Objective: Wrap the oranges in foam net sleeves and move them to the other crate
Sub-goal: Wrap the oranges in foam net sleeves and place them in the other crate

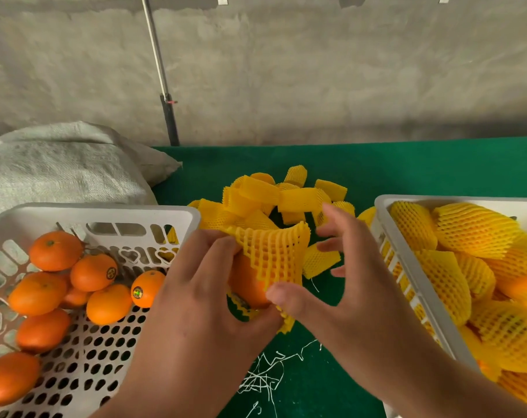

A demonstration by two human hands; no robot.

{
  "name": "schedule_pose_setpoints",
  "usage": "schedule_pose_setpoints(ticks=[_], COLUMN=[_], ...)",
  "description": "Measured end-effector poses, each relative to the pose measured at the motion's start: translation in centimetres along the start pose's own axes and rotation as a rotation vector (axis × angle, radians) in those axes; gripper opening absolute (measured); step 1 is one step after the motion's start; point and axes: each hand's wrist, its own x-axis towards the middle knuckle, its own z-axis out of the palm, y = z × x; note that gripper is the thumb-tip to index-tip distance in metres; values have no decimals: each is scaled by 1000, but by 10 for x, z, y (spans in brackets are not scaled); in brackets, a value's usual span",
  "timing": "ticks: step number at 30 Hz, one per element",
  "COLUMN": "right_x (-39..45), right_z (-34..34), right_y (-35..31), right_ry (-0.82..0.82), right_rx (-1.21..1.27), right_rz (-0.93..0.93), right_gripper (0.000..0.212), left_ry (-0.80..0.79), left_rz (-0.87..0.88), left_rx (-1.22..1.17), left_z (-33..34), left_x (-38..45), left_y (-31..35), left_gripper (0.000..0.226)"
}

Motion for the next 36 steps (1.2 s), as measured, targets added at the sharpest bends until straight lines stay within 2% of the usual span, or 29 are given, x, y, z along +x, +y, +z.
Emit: schedule_pose_setpoints(ticks=[3,13,18,20,25,31,36], right_x=[-1,-1,-1,-2,0,8,8], right_z=[6,3,7,8,8,10,10], right_y=[-1,-1,0,-1,5,18,21], right_ry=[-120,-50,-83,-96,-32,62,78], right_rx=[44,97,106,105,84,82,43], right_rz=[72,105,107,96,75,134,131], right_gripper=[122,116,128,124,109,110,117], left_ry=[-17,-47,-63,-77,-64,-65,-79], left_rz=[42,81,90,89,84,111,165], left_rx=[50,69,90,102,133,160,113], left_z=[1,3,5,5,7,8,4], left_x=[-2,-4,-6,-6,-9,-10,-10], left_y=[1,2,0,0,2,3,7], left_gripper=[49,49,51,55,55,65,41])
